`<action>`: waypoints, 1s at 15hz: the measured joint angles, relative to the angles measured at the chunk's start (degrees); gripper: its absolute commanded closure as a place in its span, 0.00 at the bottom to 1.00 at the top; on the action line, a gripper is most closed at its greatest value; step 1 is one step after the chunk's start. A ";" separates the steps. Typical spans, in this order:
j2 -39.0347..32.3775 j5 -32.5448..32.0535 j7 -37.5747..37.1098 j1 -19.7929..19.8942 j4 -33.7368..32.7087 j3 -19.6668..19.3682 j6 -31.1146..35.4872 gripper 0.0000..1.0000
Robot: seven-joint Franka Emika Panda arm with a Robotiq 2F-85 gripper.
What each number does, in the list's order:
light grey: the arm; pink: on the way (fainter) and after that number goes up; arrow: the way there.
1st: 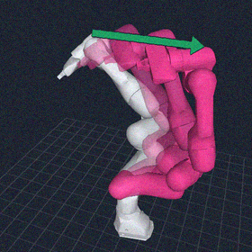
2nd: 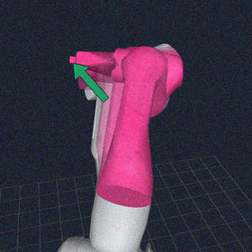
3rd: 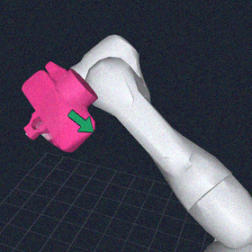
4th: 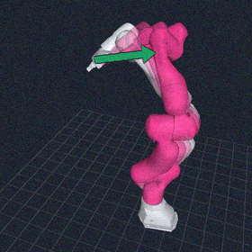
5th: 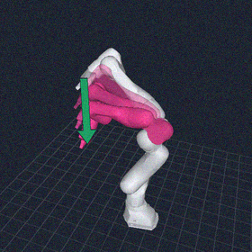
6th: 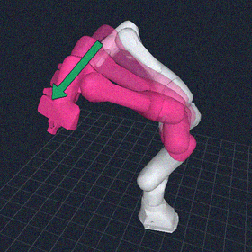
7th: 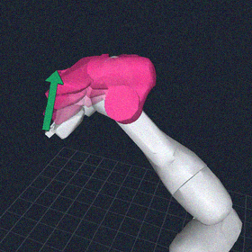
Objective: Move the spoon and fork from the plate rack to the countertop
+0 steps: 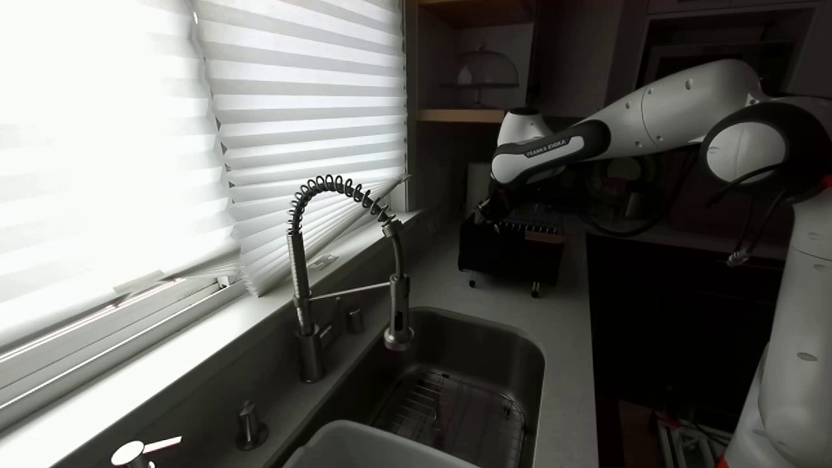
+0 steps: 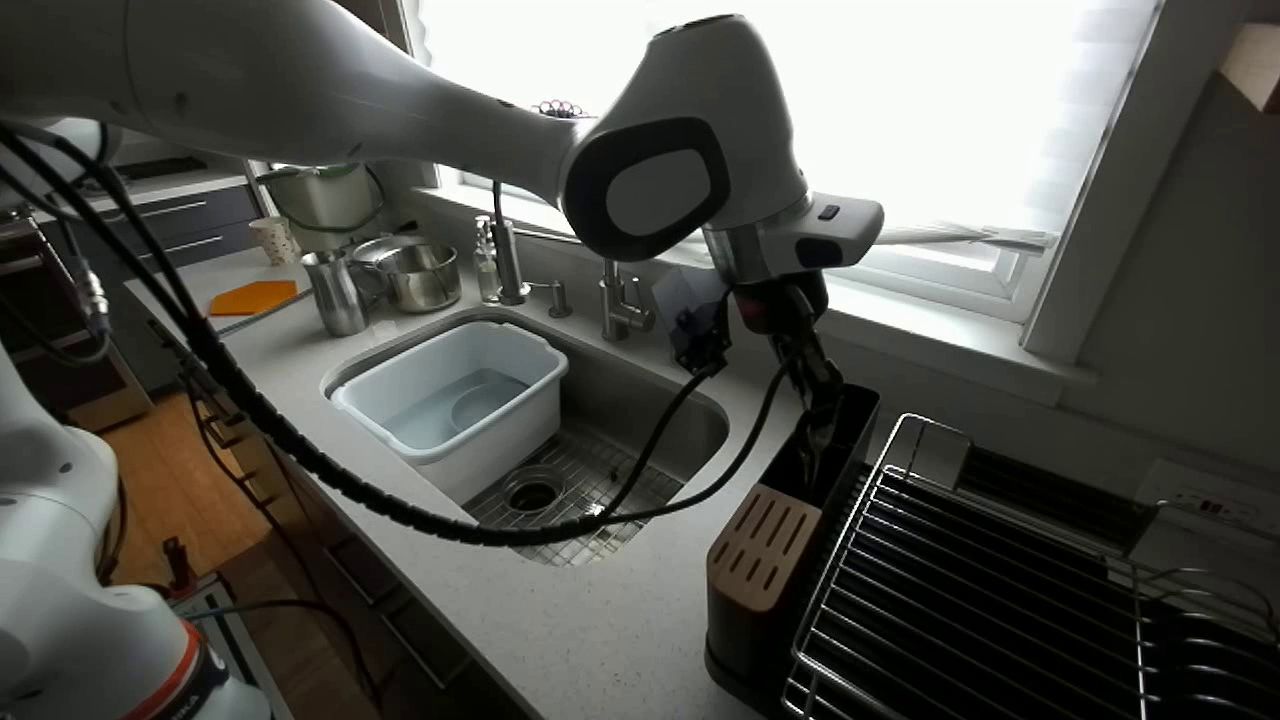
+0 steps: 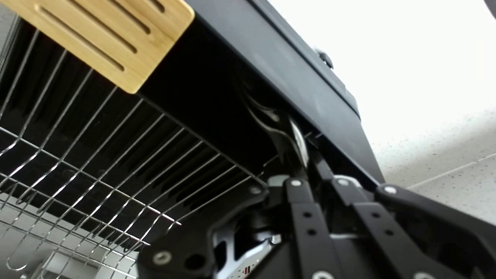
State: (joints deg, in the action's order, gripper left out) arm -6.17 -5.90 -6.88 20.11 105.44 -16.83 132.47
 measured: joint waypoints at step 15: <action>8.33 -0.47 -1.02 -1.74 -1.78 0.33 -0.03 0.98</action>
State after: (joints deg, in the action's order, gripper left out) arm 2.16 -6.37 -7.91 18.37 103.66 -16.50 132.44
